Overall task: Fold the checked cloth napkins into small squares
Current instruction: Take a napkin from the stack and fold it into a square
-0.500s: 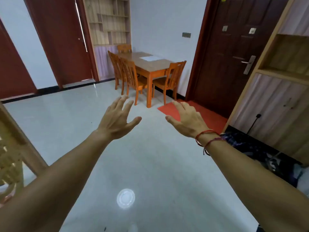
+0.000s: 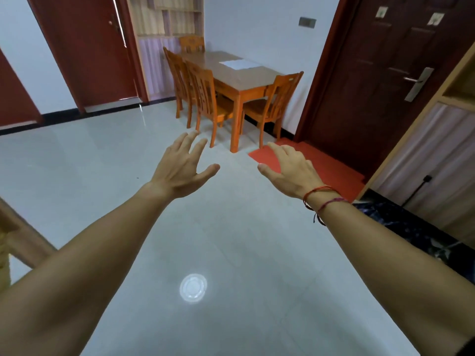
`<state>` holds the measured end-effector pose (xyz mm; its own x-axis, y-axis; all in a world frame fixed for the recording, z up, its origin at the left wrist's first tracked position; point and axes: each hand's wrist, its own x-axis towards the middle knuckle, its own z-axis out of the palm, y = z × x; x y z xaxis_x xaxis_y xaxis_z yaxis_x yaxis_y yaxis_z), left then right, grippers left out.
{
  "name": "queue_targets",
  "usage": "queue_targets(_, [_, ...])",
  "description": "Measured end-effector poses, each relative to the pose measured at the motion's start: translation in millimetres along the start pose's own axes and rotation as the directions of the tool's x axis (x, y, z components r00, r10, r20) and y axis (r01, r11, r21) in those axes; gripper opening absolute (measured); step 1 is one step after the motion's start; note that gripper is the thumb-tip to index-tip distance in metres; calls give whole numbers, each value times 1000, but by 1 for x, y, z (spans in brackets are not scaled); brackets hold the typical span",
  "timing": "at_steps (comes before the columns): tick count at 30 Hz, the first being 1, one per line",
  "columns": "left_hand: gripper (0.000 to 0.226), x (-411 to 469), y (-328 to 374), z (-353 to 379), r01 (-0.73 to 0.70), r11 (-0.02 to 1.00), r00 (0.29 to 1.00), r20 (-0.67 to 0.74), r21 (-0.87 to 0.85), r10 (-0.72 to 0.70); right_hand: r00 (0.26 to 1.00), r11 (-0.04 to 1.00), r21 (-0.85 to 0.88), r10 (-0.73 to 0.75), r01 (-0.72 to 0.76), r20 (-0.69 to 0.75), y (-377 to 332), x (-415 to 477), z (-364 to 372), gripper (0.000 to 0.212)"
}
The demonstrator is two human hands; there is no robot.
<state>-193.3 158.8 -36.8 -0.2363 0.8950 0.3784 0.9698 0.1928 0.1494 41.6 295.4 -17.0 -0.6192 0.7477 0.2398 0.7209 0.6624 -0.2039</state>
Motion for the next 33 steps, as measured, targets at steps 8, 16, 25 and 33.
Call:
queue_targets(8, [87,95,-59,36,5,999,1000,31,-44,-3,998,999,-11,39,-38,40,8,107,34,63])
queue_targets(16, [88,203,-124,90,18,1000,999,45,-14,-17,999,1000,21,17,-18,45,29,250,90,66])
queue_targets(25, [84,366,-189,140,46,999,998,53,-12,-45,999,997,75,-4,1,49,59,437,126,64])
queue_targets(33, [85,474,-261,180,81,996,993,83,-21,-79,996,996,85,-45,38,80,61,568,166,57])
